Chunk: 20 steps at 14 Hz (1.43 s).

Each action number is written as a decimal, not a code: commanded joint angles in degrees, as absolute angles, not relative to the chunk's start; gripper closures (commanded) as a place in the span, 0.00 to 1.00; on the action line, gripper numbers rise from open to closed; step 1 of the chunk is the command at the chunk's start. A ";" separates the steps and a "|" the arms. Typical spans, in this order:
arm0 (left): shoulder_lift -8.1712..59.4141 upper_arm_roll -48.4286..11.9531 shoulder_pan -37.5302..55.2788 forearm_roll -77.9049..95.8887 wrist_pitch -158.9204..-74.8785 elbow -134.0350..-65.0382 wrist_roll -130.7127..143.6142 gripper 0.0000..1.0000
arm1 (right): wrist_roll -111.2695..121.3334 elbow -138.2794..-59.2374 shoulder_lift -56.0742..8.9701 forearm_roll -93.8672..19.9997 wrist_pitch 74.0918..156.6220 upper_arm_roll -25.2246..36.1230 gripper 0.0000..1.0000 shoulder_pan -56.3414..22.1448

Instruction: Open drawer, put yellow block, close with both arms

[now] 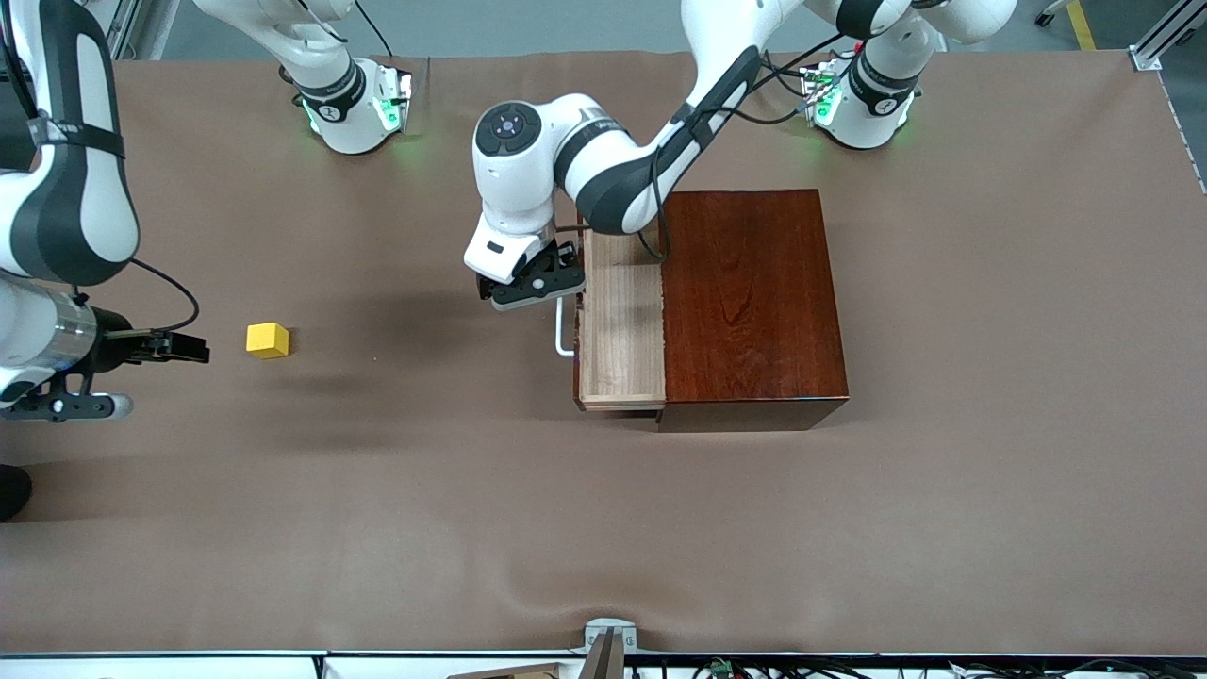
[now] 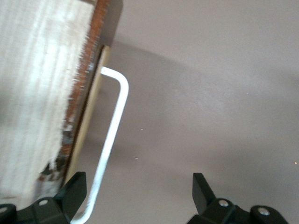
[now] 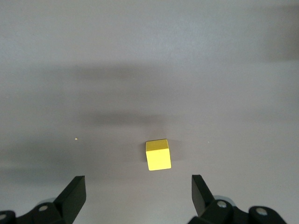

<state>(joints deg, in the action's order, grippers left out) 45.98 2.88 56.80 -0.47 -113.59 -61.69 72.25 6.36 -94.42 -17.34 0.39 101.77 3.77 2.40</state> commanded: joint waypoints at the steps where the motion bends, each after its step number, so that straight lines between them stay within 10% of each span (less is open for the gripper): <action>1: 39.23 3.78 56.34 -0.79 -105.41 -61.70 72.43 0.00 | 5.80 -98.25 -16.61 0.44 104.58 3.08 0.00 3.52; 8: 23.92 3.87 46.16 -8.44 -85.53 -63.37 62.96 0.00 | 5.80 -107.83 -15.91 -0.26 112.49 3.08 0.00 5.01; 20: 11.96 3.52 19.61 -3.25 -82.27 -71.27 18.31 0.00 | 6.68 -120.41 -16.08 -0.18 127.44 3.08 0.00 5.71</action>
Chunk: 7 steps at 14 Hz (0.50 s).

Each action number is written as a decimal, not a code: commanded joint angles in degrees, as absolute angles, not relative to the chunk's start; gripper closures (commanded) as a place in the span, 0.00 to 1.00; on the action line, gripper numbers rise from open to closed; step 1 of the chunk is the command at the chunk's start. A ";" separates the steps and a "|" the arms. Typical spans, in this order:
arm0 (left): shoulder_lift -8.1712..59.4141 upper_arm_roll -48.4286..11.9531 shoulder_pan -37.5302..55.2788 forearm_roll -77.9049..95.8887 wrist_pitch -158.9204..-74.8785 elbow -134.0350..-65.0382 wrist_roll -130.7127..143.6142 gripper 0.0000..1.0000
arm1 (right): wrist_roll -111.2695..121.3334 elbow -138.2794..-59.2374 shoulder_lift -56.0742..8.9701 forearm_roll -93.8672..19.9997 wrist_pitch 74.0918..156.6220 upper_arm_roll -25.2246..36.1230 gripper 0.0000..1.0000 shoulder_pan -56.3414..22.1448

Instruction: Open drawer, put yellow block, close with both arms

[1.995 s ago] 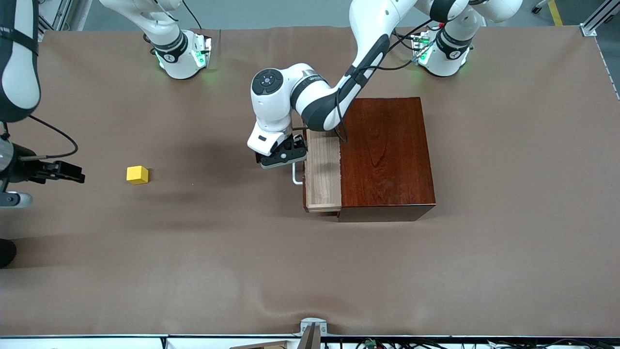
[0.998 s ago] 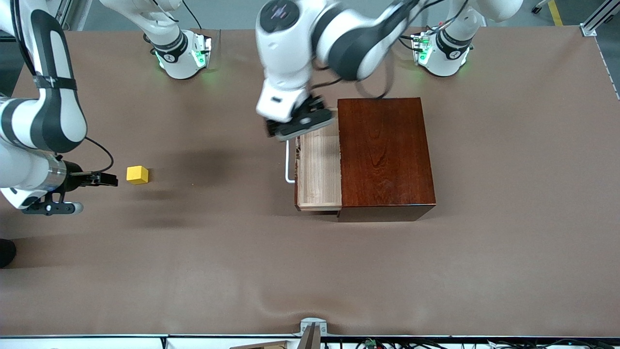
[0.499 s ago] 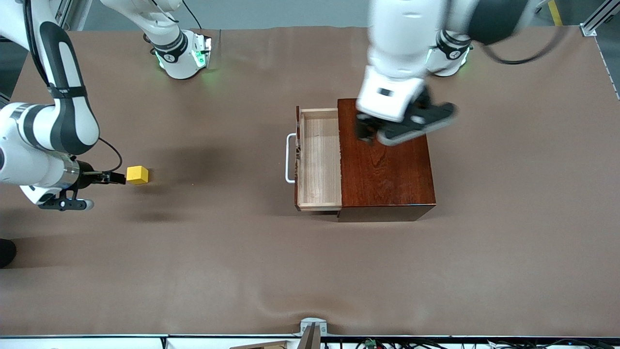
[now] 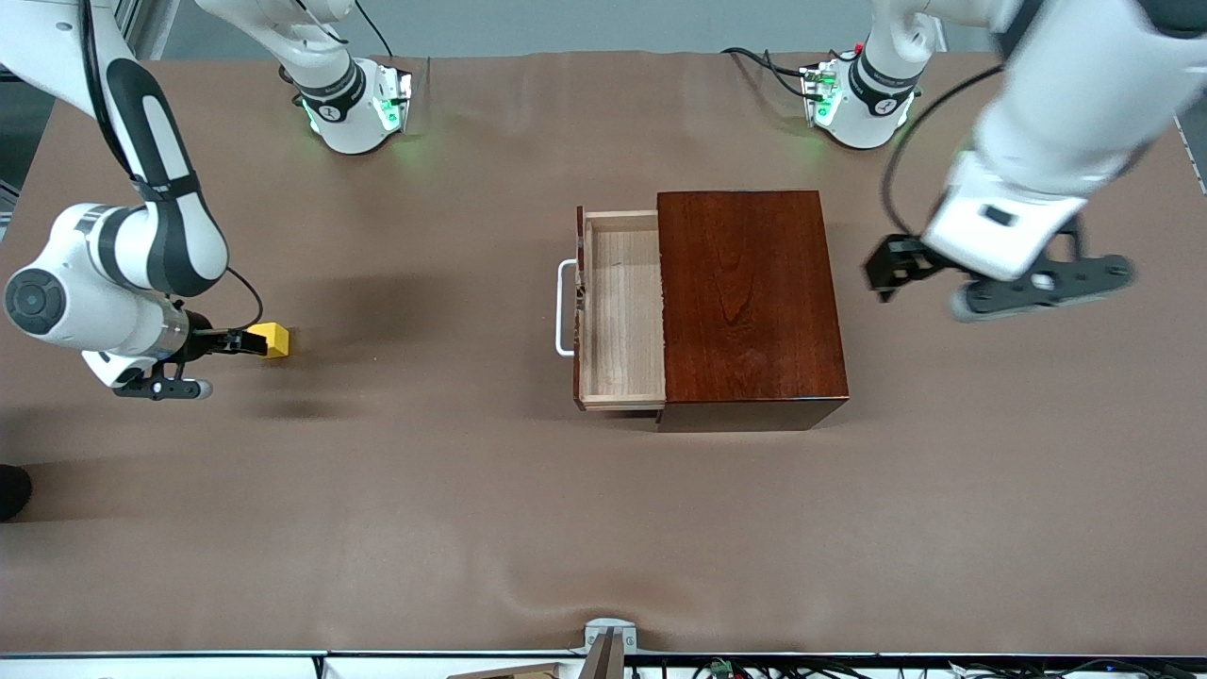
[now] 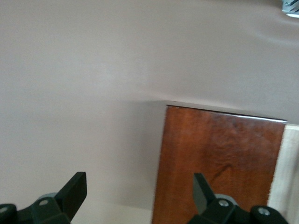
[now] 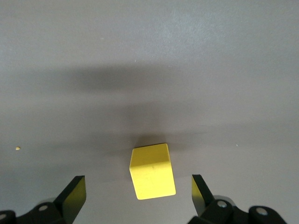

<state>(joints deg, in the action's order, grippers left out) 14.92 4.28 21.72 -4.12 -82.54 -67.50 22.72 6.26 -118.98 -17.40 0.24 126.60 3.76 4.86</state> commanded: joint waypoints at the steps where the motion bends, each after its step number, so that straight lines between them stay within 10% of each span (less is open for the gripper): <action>1: 10.82 3.52 18.21 -3.25 -82.00 -72.85 15.93 0.00 | 6.68 -120.50 -16.26 -0.18 127.53 3.08 0.00 5.71; 7: 8.26 3.43 13.71 -3.16 -82.44 -77.61 7.56 0.00 | 6.77 -125.84 -16.44 -0.18 134.88 3.16 0.00 6.06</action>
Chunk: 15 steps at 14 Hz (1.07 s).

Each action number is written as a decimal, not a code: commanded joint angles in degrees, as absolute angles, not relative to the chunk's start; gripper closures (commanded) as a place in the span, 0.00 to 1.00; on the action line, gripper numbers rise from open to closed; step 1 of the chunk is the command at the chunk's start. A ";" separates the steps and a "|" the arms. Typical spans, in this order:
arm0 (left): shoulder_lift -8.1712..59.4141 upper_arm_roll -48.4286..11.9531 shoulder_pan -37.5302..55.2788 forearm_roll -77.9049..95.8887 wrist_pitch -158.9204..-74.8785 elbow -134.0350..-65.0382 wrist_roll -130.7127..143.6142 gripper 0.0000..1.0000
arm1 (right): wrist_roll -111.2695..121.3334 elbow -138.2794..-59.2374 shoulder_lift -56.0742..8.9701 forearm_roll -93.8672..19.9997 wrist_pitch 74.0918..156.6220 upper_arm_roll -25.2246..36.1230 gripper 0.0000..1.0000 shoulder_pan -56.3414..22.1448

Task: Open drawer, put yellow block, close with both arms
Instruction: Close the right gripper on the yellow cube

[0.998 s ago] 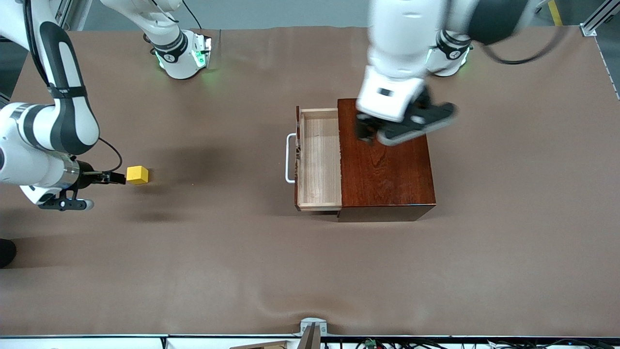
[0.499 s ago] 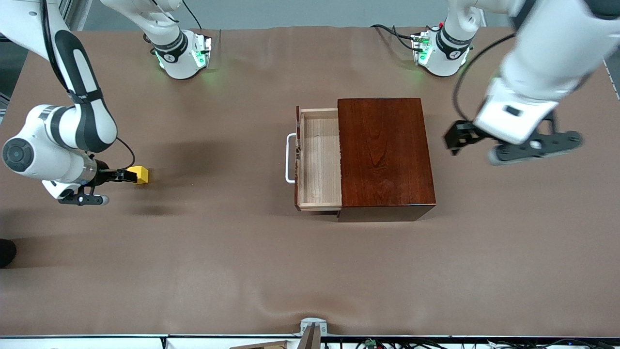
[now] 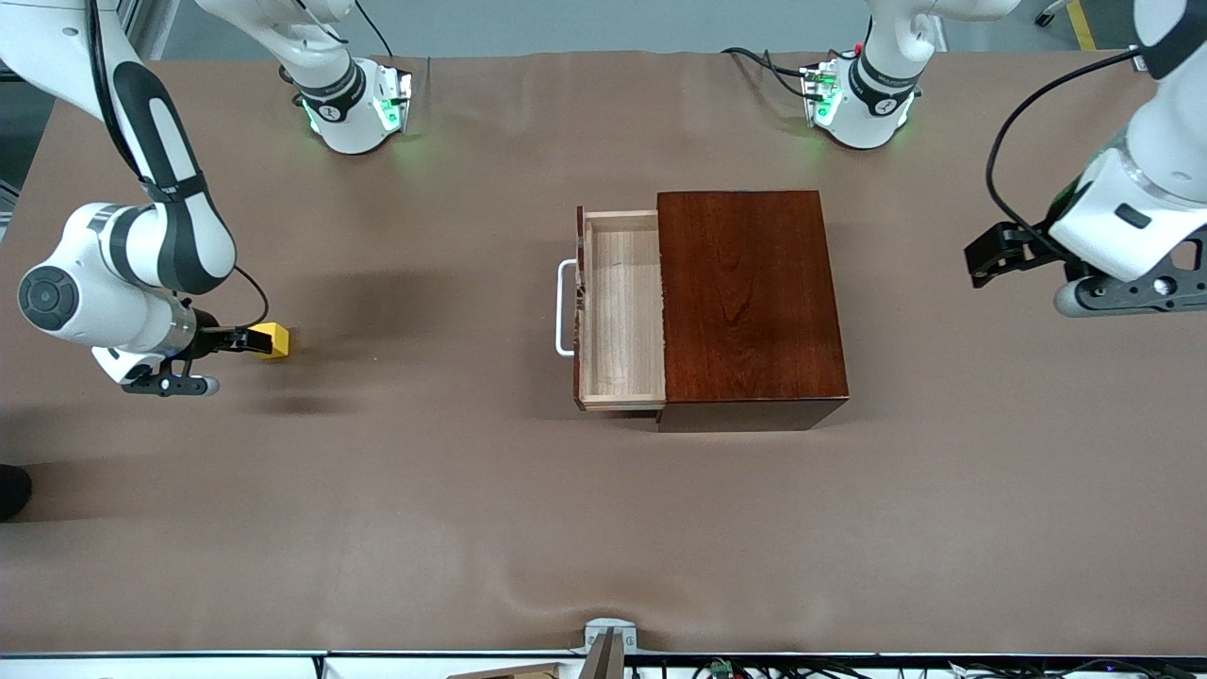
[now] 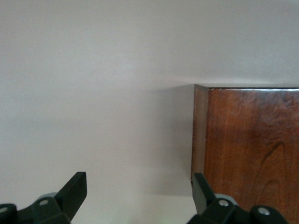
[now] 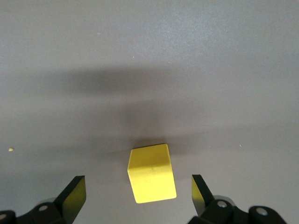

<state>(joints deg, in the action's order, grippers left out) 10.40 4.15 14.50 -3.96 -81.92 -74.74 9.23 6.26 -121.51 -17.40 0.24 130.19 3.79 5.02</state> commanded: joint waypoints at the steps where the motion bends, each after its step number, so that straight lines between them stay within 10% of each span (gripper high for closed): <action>1: 8.35 3.43 13.80 -3.16 -82.44 -77.69 7.47 0.00 | 6.77 -126.90 -16.44 -0.09 136.39 3.16 0.00 6.24; 15: 3.18 -0.79 4.31 -2.81 -83.84 -82.07 -2.28 0.00 | 12.22 -128.06 -19.25 -0.18 138.61 2.99 0.18 8.88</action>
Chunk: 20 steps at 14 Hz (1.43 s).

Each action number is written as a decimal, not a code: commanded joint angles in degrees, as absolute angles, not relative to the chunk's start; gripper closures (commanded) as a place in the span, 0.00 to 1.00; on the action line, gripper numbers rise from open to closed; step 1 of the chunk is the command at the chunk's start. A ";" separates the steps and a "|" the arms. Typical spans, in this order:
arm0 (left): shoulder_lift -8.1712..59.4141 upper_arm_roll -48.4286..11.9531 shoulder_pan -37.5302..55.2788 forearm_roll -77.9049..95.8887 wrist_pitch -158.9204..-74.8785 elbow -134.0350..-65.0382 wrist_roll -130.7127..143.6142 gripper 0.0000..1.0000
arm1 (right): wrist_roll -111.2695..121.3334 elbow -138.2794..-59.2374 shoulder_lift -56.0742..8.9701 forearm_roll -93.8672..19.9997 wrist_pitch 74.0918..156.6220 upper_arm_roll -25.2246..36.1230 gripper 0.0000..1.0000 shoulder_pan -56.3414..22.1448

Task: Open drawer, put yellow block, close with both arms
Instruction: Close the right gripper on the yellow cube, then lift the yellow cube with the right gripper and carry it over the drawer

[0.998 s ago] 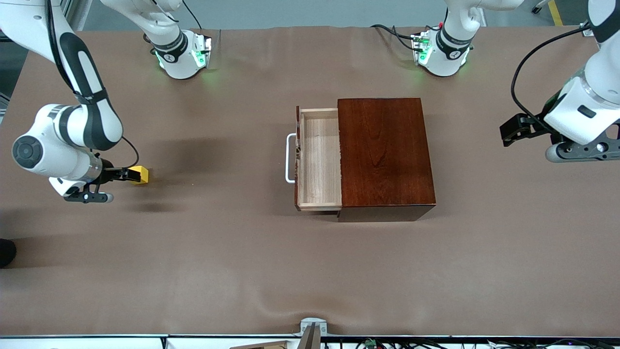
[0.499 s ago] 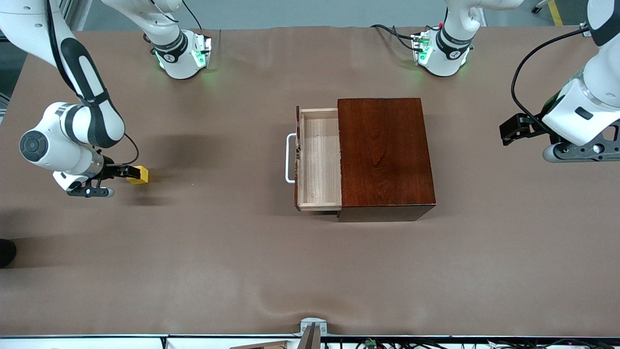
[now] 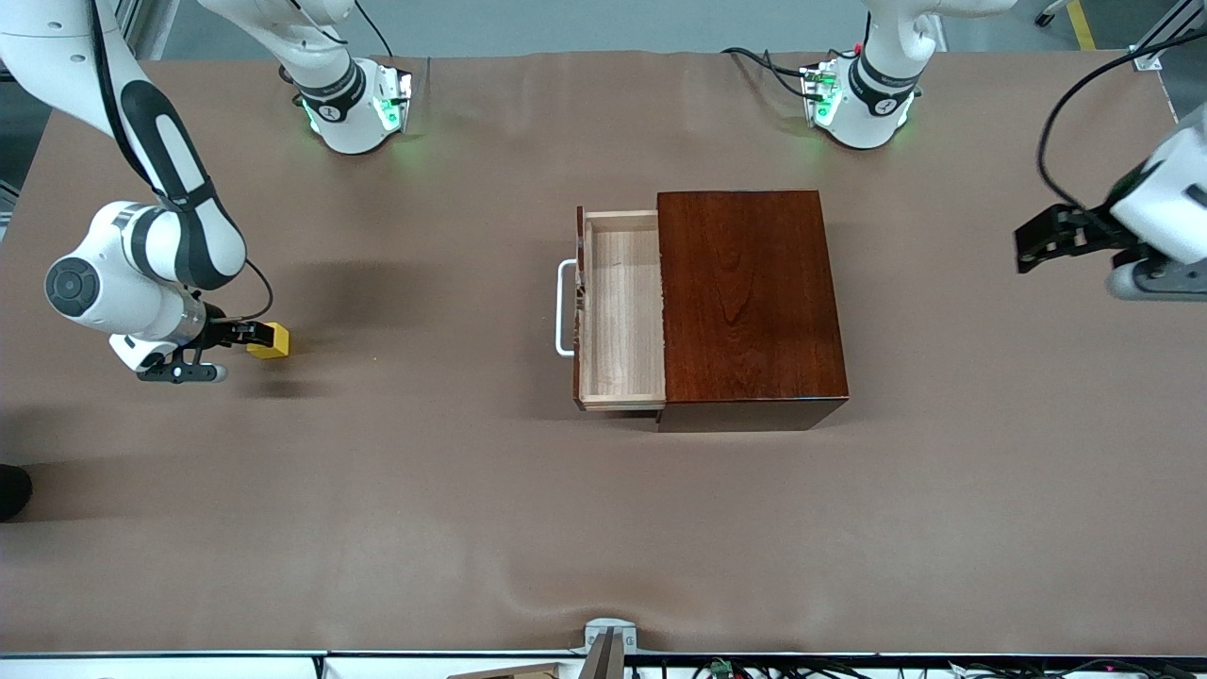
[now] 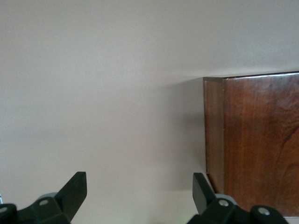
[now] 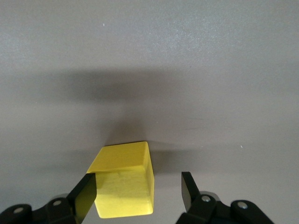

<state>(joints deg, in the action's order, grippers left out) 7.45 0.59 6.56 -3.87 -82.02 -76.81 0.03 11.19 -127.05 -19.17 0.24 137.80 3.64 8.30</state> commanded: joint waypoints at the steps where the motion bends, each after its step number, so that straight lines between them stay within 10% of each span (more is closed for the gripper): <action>1: 1.08 -0.97 3.09 -2.81 -85.76 -84.96 -3.50 0.00 | 12.22 -127.19 -18.73 -0.18 137.65 2.99 0.13 8.70; 8: -2.20 -4.48 0.00 -2.02 -86.93 -88.42 -4.22 0.00 | 12.22 -128.57 -19.94 -0.26 139.19 2.72 0.05 8.00; 11: -3.07 -4.48 -0.17 -2.02 -85.78 -88.51 -4.31 0.00 | 14.48 -129.11 -20.04 -0.18 141.32 2.90 0.50 7.90; 13: -3.86 -4.48 -0.97 -2.02 -85.61 -88.86 -4.92 0.00 | 19.14 -129.11 -19.95 -0.18 140.98 2.73 1.00 10.10; 20: -3.87 -4.48 -0.70 -2.02 -85.52 -88.59 -4.83 0.00 | 18.37 -121.14 -17.14 -0.35 125.29 2.64 1.00 9.76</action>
